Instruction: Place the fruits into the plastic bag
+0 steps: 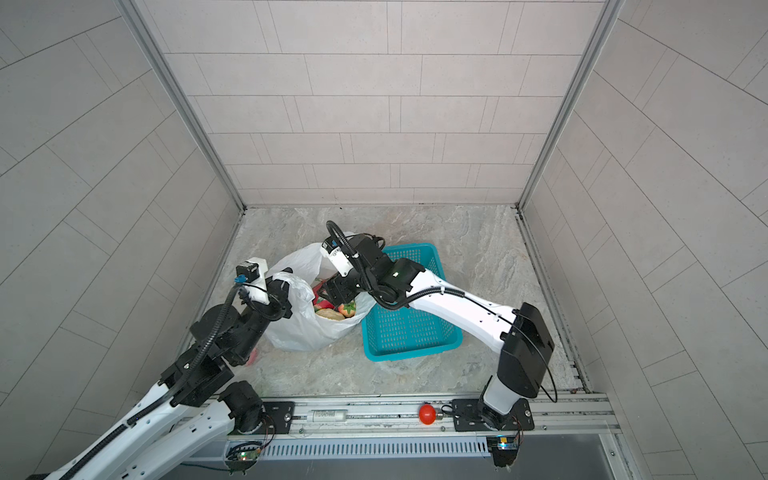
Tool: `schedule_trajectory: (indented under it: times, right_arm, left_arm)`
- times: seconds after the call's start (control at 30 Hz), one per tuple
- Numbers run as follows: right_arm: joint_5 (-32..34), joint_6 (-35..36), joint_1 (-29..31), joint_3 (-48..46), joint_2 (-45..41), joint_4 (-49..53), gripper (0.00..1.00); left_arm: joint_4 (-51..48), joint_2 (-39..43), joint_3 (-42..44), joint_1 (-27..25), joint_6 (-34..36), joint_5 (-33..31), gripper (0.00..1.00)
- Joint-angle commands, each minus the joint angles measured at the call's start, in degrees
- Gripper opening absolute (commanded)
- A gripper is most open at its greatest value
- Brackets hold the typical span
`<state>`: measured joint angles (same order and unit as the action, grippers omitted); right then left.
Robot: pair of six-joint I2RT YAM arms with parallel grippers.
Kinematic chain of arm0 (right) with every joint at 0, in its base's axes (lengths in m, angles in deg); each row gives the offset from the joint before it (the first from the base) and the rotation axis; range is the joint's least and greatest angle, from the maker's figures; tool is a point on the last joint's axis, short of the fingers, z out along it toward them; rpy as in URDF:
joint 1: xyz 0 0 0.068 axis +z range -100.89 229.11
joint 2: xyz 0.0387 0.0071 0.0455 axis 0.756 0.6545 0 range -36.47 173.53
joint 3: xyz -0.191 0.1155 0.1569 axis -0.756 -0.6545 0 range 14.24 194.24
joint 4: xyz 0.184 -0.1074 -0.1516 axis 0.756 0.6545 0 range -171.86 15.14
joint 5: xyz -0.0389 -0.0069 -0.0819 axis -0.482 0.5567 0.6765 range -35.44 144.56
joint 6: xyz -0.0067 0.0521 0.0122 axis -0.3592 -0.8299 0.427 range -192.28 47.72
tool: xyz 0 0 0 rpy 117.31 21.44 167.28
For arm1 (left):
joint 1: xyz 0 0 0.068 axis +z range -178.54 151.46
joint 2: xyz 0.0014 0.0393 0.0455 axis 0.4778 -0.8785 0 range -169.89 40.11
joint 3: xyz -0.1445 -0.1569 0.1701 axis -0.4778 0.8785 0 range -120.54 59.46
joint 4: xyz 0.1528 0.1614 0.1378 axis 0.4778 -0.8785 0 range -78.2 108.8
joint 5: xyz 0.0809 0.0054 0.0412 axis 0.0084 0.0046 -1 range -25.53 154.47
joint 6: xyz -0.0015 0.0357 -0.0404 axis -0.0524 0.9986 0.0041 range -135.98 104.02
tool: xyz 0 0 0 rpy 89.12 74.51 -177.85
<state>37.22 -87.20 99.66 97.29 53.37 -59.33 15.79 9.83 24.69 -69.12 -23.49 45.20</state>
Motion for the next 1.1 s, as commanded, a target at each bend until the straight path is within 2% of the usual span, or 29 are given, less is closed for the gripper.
schedule_trajectory:
  times: [0.0, 0.1, 0.23, 0.33, 0.53, 0.67, 0.73, 0.77, 0.8, 0.83, 0.9, 1.07]
  right_arm:
    - [-2.08, 3.51, -0.60, 1.42, -5.20, 0.08, 0.77]
    - [1.64, 5.07, -1.75, 1.55, -9.16, 1.51, 0.78]
    - [12.39, 4.60, -5.27, 0.76, -12.68, 4.79, 0.79]
    - [15.53, 5.24, -7.63, -1.74, -14.18, 5.72, 0.83]
    - [11.77, 4.71, -8.62, -5.02, -11.42, 4.94, 0.84]
    - [9.46, 2.52, -8.61, -6.23, -6.96, 1.08, 0.80]
    - [11.42, 1.64, -8.92, -5.87, -4.25, -0.55, 0.68]
    - [12.00, 1.18, -9.33, -5.07, -2.78, -1.20, 0.53]
    - [11.88, 1.03, -9.73, -3.86, -1.26, -1.59, 0.34]
    - [11.81, 1.16, -9.98, -2.44, -0.03, -1.52, 0.21]
    - [11.46, 2.56, -10.20, 2.38, 2.63, 0.12, 0.02]
    - [11.28, 5.75, -10.55, 16.68, 7.66, 5.26, 0.00]
  left_arm:
    - [0.47, -1.08, -2.33, -0.01, 0.12, -0.47, 0.00]
    - [2.25, -1.40, -2.24, 0.04, 0.11, -0.36, 0.00]
    - [2.61, -1.80, -2.22, -0.03, -0.23, -0.17, 0.00]
    - [2.44, -1.50, -1.65, -0.03, -0.93, -0.21, 0.00]
    - [2.26, -1.01, -1.26, -0.03, -1.36, -0.16, 0.00]
    - [1.63, -1.61, -1.51, -0.01, -1.63, 1.04, 0.00]
    - [1.00, -1.95, -1.88, -0.02, -2.07, 1.14, 0.00]
    - [0.99, -2.06, -2.02, -0.02, -2.26, 1.30, 0.00]
    - [1.00, -2.14, -2.17, 0.00, -2.64, 1.53, 0.00]
    - [1.20, -2.28, -2.40, 0.01, -3.12, 1.87, 0.00]
    - [1.94, -3.15, -3.44, 0.00, -4.75, 3.78, 0.00]
    - [5.10, -8.59, -10.55, -0.02, -9.34, 9.58, 0.00]
